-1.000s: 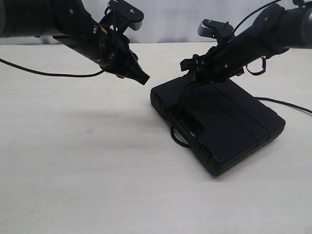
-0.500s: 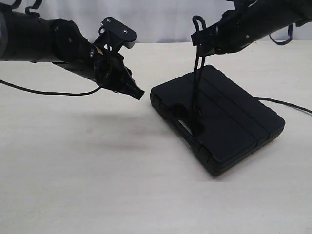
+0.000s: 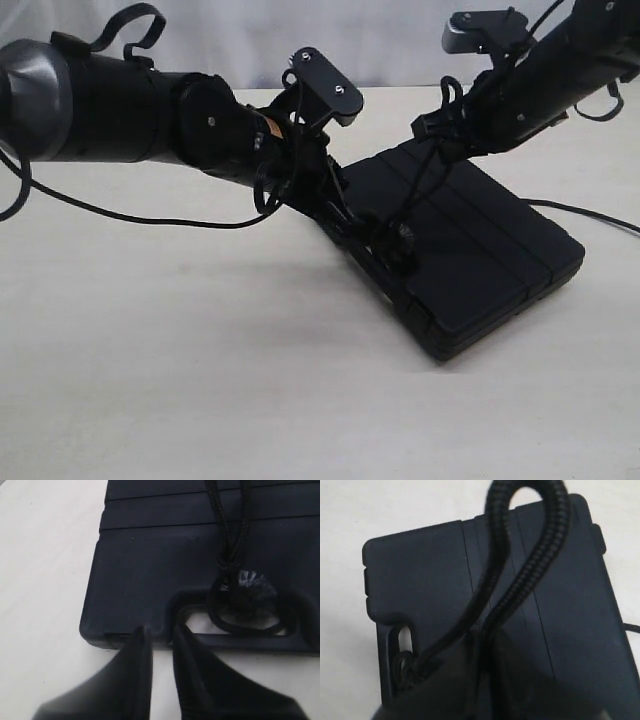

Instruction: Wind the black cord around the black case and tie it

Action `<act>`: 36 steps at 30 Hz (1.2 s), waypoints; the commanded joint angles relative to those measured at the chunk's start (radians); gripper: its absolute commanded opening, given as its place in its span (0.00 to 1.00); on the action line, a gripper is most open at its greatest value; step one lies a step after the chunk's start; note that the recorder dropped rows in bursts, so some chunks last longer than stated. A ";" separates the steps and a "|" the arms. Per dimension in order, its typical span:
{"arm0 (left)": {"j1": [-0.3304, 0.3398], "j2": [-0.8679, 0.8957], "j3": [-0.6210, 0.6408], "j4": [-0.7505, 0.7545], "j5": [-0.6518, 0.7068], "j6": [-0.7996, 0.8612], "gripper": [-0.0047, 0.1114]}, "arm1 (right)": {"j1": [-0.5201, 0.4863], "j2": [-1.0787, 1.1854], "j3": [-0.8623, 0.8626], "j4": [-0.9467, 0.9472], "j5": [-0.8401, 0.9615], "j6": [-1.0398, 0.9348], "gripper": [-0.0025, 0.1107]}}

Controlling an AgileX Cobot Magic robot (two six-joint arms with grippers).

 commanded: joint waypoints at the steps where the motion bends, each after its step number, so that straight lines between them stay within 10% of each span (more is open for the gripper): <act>1: -0.007 -0.005 0.003 -0.008 0.005 0.005 0.18 | -0.008 -0.008 0.032 -0.056 -0.008 0.046 0.13; 10: -0.007 -0.005 0.003 -0.008 0.094 0.005 0.18 | -0.008 -0.008 0.040 -0.318 0.069 0.277 0.49; 20: 0.006 -0.005 0.003 0.018 0.175 -0.012 0.18 | -0.008 -0.063 0.040 -0.370 0.105 0.288 0.51; 31: 0.076 -0.005 0.011 0.010 0.207 -0.061 0.17 | -0.229 -0.015 0.135 -0.642 -0.012 0.526 0.05; 36: 0.076 -0.005 0.064 0.014 0.123 -0.061 0.17 | -0.266 0.056 0.135 -0.604 -0.031 0.467 0.06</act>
